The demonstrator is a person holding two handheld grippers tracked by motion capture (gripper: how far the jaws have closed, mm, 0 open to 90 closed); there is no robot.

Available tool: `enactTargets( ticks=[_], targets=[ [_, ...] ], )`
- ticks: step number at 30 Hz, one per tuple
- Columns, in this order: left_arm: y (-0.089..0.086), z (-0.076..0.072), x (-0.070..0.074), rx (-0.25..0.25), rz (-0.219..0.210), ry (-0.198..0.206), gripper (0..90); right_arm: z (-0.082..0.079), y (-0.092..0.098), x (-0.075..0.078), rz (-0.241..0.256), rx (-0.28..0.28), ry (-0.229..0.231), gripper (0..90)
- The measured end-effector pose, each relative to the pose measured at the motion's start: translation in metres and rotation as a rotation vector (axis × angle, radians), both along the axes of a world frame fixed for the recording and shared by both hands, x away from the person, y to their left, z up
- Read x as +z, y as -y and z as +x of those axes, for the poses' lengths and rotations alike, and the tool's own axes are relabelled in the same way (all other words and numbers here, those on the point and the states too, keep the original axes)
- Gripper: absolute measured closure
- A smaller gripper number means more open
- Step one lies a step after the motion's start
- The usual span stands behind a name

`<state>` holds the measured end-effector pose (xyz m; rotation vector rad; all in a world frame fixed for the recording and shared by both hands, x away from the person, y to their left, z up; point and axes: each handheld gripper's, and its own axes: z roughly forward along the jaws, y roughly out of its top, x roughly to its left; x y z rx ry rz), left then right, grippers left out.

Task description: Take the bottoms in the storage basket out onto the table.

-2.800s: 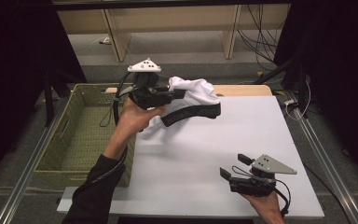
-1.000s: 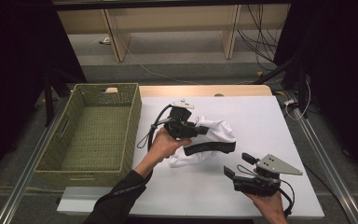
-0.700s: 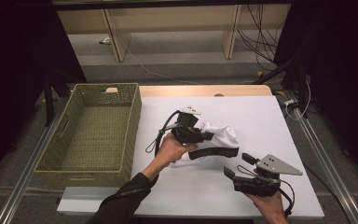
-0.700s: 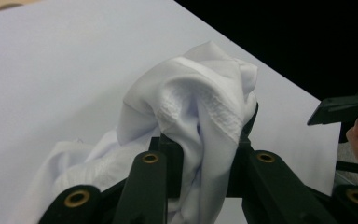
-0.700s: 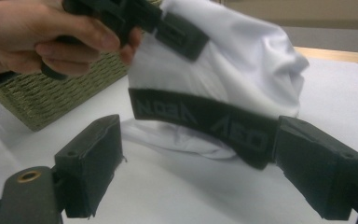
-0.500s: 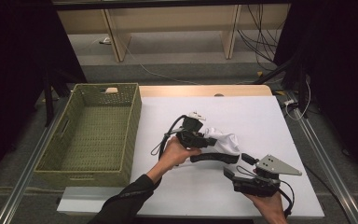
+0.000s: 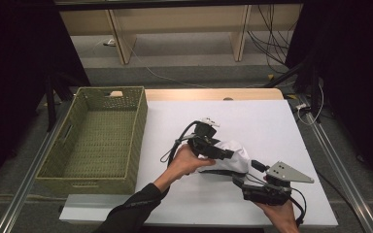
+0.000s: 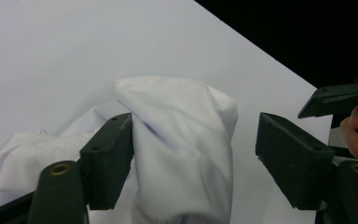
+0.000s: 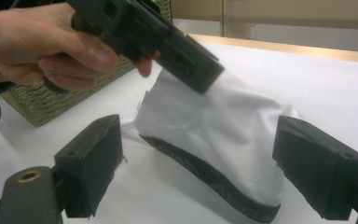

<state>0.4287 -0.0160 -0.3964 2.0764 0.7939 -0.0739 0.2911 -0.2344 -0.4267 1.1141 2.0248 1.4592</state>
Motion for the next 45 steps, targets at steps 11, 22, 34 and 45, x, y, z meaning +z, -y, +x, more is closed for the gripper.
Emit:
enactTargets(
  ticks=[11,22,34,45],
  targets=[
    [-0.014,-0.007,0.016,-0.013,-0.024,0.059,16.9,0.000,0.001,0.000,0.009,-0.003,0.005,16.8],
    [-0.055,-0.018,0.033,0.058,-0.110,0.109,15.9,0.000,0.001,0.000,0.007,-0.004,0.001,16.8],
    [-0.090,-0.027,0.045,0.116,-0.150,0.138,15.9,0.000,0.001,0.000,-0.002,-0.005,-0.003,16.9],
    [-0.118,-0.035,0.054,0.180,-0.173,0.171,15.9,0.001,0.001,-0.001,-0.003,-0.004,-0.006,16.8]
  ],
)
